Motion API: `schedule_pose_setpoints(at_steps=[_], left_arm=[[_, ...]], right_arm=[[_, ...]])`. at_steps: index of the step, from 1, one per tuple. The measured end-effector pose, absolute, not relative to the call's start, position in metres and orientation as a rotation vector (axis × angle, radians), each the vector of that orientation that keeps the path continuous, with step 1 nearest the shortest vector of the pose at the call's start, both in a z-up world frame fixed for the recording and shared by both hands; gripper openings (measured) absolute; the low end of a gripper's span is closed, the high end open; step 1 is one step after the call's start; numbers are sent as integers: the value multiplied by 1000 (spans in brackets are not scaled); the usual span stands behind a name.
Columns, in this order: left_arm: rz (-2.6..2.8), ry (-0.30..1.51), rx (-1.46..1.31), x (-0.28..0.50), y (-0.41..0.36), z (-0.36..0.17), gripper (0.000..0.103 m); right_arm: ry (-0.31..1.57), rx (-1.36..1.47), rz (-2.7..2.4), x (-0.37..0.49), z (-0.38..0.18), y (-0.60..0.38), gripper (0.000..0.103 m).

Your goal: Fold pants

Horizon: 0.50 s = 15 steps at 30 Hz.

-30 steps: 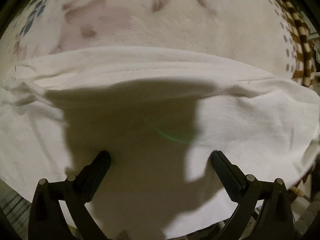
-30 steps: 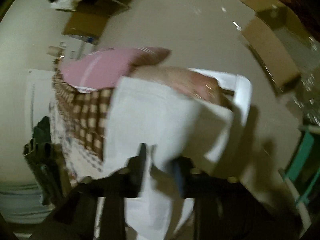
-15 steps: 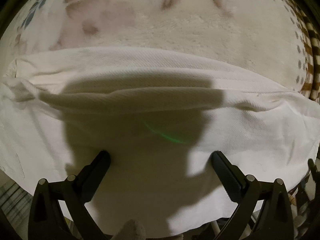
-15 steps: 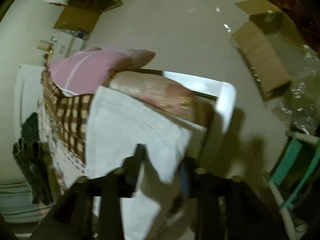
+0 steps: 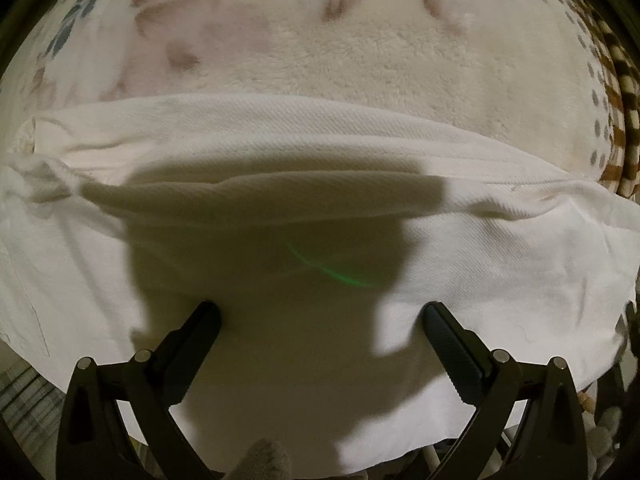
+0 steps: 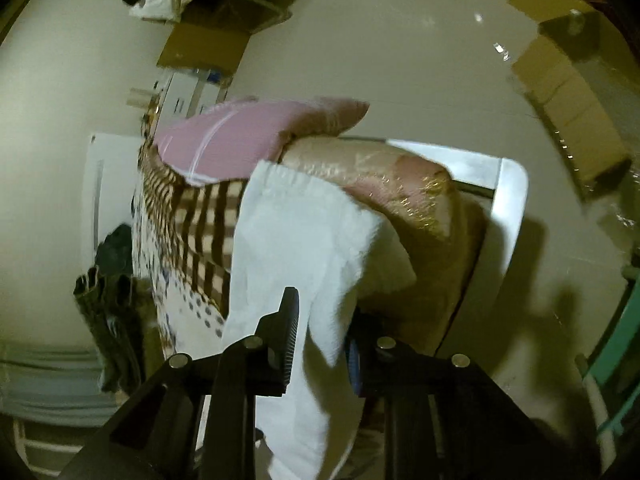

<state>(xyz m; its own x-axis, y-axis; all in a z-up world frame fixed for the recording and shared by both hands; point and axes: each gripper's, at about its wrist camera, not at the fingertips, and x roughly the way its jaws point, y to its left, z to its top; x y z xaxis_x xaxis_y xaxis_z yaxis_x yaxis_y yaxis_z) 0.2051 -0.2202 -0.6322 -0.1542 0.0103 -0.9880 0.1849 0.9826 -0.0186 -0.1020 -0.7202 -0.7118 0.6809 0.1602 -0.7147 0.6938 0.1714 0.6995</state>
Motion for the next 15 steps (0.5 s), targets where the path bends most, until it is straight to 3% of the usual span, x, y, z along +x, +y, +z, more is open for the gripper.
schedule_pose_setpoints(at_steps=[4,7,15], left_arm=[[-154,1700,143,198,-218,-633,103],[-159,1701,143,196,-216,-632,103],[-149,1719,142,196,-215,-633,103]], right_arm=[[699,1464,-422,-106,-731,-724,27],[604,1411,-363,-103,-708,-720,14],[666,1438,-345,-79,-740,-717,25]])
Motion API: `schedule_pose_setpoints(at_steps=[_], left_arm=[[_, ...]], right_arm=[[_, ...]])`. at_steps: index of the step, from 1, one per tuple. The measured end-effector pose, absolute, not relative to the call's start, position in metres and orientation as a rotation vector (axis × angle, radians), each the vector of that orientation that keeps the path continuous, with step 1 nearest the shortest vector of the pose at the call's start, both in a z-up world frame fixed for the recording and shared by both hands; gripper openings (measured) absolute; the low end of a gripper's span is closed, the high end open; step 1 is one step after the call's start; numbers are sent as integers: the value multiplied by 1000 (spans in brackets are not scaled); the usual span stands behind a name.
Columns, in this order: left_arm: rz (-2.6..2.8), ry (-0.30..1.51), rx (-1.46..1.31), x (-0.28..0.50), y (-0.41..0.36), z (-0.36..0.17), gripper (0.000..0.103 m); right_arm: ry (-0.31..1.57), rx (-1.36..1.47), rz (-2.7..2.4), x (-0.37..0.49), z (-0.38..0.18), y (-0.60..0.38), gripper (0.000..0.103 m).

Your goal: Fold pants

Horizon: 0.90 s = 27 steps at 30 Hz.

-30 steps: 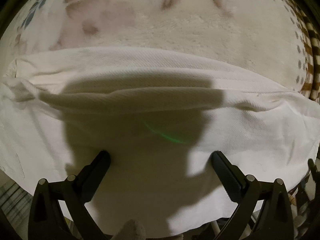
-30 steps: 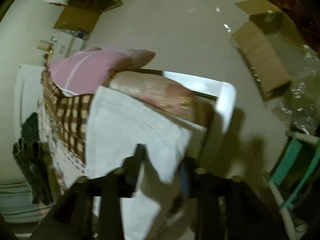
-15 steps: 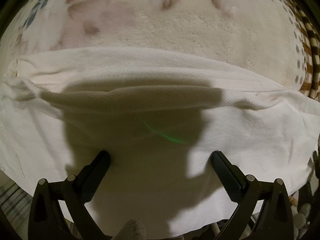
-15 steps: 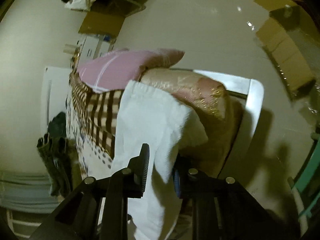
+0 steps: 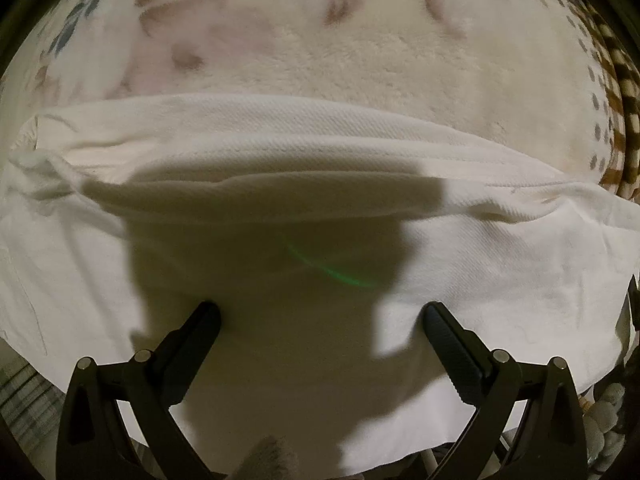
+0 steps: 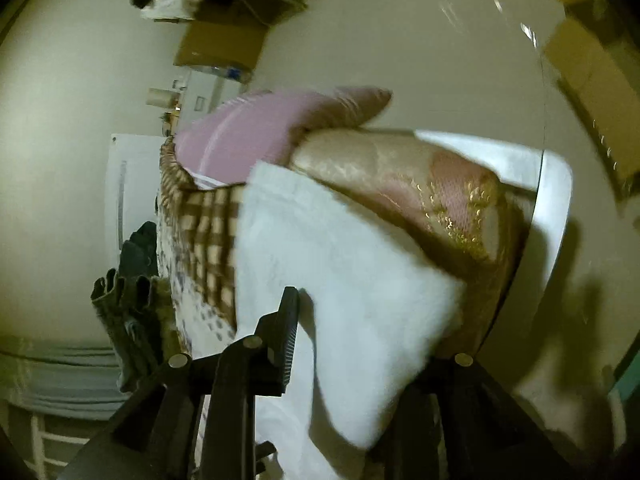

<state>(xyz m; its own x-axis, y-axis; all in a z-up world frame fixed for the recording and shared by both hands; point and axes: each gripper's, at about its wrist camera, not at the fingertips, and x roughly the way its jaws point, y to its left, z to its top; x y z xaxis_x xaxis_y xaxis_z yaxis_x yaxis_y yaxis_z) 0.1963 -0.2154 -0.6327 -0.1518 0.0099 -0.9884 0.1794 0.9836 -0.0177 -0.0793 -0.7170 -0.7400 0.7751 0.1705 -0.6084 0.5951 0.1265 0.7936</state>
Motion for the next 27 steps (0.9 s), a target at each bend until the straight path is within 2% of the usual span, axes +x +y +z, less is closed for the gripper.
schedule_pose_setpoints(at_steps=[2,3,12,18,22,27], left_arm=[[-162,1728,143,199,-216,-631,103],[-171,1732,140,200,-215,-630,103],[-270,1630,123,197,-190,-573,103],[-279,1579,11,207,-117,-528,103],[-224,1563,-108,212,-37,-506,103],[-108,1525,-211,203,50,-495,103]], right_arm=[[690,1367,-382,-73,-727,-714,20],[703,1320,-402,-71,-717,-711,9],[702,1025,-396,-61,-589,-644,8],[741,867,-310,-28,-531,-563,8],[813,768,-216,8,-520,-481,8],[951,626,-70,52,-546,-347,8]])
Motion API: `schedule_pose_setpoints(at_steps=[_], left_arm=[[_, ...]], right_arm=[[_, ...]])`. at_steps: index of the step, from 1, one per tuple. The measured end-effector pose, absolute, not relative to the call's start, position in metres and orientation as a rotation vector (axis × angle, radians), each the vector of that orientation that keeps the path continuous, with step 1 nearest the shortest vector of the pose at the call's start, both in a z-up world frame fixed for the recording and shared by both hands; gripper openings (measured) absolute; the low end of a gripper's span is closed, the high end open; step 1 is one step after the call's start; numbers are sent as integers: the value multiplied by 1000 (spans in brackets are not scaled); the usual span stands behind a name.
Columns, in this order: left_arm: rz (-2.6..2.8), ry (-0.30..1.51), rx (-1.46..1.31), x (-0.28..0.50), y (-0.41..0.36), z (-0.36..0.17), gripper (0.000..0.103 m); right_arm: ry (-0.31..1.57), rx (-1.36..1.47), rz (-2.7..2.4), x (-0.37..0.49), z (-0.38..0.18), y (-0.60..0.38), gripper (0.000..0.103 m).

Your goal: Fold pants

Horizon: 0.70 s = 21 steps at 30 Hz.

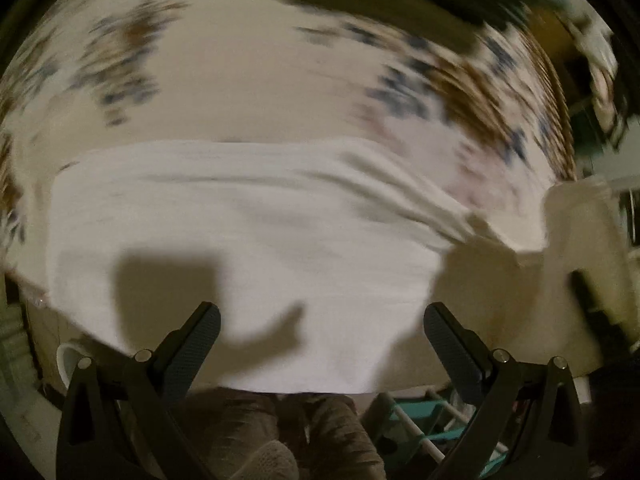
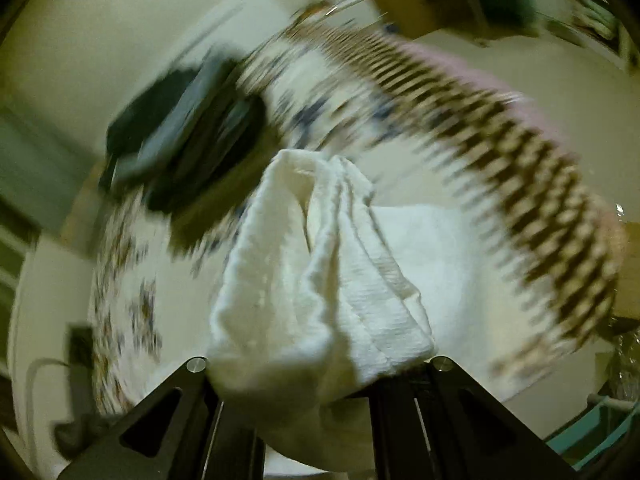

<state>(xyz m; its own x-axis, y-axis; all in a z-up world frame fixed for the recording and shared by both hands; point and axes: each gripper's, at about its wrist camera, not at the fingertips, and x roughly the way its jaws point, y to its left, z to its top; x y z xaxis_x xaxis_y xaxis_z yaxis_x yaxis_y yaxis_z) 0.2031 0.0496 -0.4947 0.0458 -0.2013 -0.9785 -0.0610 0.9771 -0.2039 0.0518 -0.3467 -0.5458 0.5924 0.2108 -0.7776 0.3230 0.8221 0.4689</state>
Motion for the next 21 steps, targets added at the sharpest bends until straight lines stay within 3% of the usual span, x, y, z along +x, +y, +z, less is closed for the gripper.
schedule_pose_setpoints(at_steps=[6,8,9,10,12,15,21], left_arm=[[16,1499,-313,195,151,-509,103],[33,1489,-331,195,169,-510,103],[38,1484,-341,195,174,-511,103],[32,1481,-356,196,179,-510,103],[15,1475,-384,199,176,-512,103],[-56,1477,-414,205,156,-517,103],[-146,1511,-436,219,100,-547,103]], right_arm=[[1181,421,56,73,-624,-201,9],[1279,364,91,77,-650,-173,26],[1323,372,121,78,-658,-166,48],[1355,390,160,77,-663,-161,63],[1355,414,218,73,-655,-160,64],[1312,449,246,60,-627,-180,74],[1321,452,31,39,-614,-265,75]])
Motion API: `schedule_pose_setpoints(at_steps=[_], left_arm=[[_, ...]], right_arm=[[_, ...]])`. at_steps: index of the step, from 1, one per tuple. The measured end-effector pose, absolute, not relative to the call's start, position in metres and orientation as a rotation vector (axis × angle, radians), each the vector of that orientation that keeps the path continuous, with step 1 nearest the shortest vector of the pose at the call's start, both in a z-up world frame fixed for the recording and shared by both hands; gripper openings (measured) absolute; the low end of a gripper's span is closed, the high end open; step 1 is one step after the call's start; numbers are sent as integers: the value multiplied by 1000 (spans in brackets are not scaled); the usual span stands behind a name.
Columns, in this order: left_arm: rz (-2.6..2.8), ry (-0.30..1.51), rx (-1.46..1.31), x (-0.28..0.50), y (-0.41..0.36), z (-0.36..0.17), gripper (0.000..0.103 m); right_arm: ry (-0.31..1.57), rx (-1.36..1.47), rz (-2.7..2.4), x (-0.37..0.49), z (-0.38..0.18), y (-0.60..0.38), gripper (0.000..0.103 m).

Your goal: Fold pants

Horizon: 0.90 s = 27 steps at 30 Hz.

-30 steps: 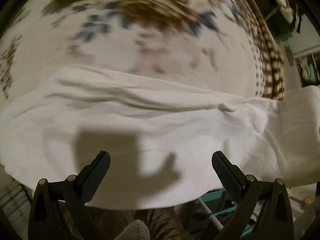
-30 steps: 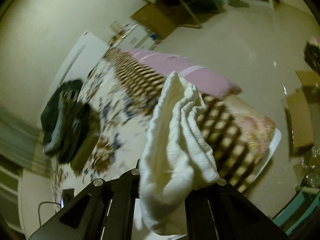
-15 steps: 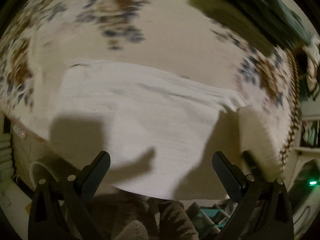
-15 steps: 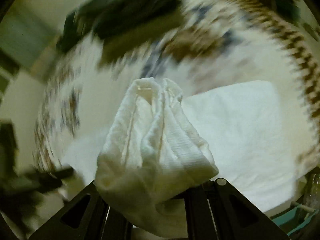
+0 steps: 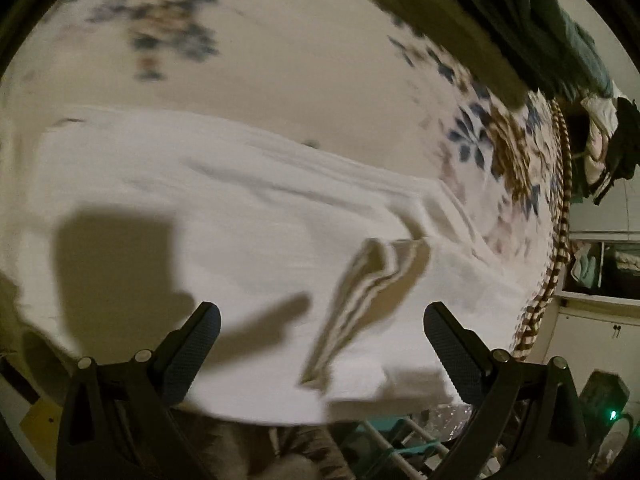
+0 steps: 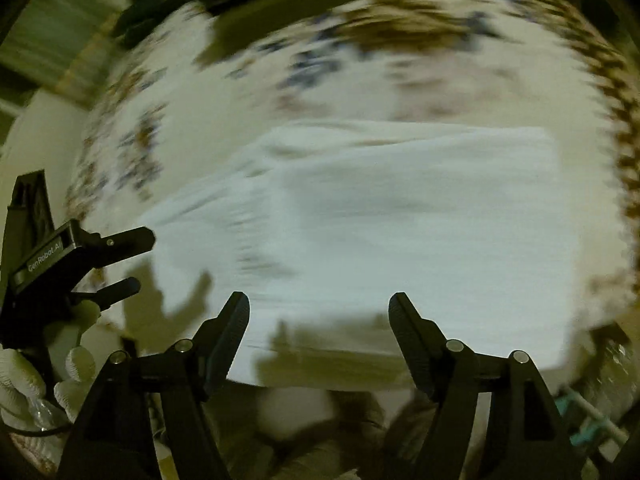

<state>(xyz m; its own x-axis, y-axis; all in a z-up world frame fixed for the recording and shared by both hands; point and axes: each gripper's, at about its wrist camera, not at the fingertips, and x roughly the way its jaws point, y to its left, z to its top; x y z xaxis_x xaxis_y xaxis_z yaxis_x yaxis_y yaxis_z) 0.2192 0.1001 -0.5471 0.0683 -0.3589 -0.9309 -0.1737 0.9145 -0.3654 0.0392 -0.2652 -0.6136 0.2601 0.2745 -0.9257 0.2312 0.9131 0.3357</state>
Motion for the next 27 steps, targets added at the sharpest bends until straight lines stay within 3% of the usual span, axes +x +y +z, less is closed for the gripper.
schedule_pose_setpoints(at_steps=[2,3,4,5,6,7,11,13,14,27], left_arm=[[-165,1537,-396,226,76,-566,102],[-187,1554,-375,229,68,-573,88],[-205,1566,-333,232,53,-583,63],[-216,1568,-301,233,46,-586,47],[-228,1563,-283,233,40,-589,23],[-233,1538,-260,231,36,-588,15],[-250,1467,-219,214,41,-567,7],[-249,1459,-204,208,43,-562,7],[-249,1457,-201,205,45,-559,7],[-200,1474,-105,202,41,-573,11]], right_arm=[[1348,463,-35,40,-624,-292,75],[1357,476,-64,37,-630,-304,75],[1361,483,-85,37,-633,-315,75],[1366,487,-108,37,-638,-323,75],[1372,483,-129,38,-643,-330,75],[1379,473,-149,41,-645,-338,75],[1463,360,-265,49,-661,-341,77],[1483,329,-286,53,-667,-337,91],[1488,315,-286,57,-669,-332,93],[1474,260,-228,87,-667,-301,94]])
